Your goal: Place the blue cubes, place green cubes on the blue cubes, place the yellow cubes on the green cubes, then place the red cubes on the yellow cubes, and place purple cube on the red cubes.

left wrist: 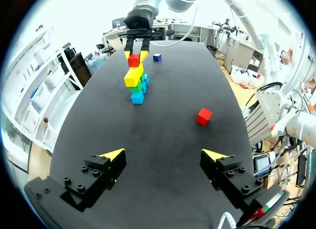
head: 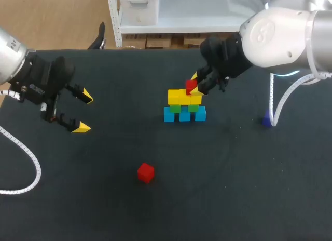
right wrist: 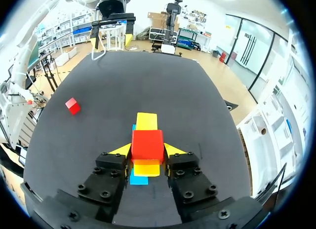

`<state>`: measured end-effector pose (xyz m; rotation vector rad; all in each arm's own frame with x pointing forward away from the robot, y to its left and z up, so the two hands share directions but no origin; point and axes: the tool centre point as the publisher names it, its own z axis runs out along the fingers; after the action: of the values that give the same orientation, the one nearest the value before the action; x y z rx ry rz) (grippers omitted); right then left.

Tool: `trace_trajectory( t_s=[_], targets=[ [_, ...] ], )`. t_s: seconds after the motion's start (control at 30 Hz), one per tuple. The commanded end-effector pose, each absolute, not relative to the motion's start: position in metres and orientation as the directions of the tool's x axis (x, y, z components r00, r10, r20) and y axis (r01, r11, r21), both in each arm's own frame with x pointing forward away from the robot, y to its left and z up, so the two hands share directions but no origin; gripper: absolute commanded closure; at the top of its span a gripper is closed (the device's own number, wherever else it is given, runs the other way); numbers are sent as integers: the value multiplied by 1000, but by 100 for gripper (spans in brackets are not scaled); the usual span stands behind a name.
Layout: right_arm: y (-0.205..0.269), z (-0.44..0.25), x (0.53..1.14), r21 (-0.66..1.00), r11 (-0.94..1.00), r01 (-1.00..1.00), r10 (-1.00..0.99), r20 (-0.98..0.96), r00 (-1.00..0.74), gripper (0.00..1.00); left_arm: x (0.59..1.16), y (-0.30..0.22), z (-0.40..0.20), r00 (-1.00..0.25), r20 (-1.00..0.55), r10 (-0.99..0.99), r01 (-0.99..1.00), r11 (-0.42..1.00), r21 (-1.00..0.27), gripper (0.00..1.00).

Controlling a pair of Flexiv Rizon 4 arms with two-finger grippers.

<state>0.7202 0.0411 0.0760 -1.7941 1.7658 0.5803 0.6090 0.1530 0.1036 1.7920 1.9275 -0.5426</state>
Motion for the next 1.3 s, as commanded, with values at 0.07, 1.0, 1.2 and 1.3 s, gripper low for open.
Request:
trace_trajectory(
  t_s=[0.07, 1.0, 1.2, 1.3],
  targets=[
    [43, 75, 722, -81, 13, -997, -759, -649, 43, 100, 609, 154, 103, -51, -574, 818, 997, 75, 19, 0],
    [43, 71, 722, -72, 20, -997, -764, -644, 31, 94, 609, 154, 103, -51, -574, 818, 997, 75, 19, 0],
    [43, 71, 722, -71, 22, -997, -764, -645, 29, 92, 609, 154, 103, -51, -574, 818, 997, 75, 19, 0],
    [43, 71, 723, -72, 21, -997, -764, -645, 30, 78, 609, 154, 103, -51, -574, 818, 997, 75, 19, 0]
  ],
)
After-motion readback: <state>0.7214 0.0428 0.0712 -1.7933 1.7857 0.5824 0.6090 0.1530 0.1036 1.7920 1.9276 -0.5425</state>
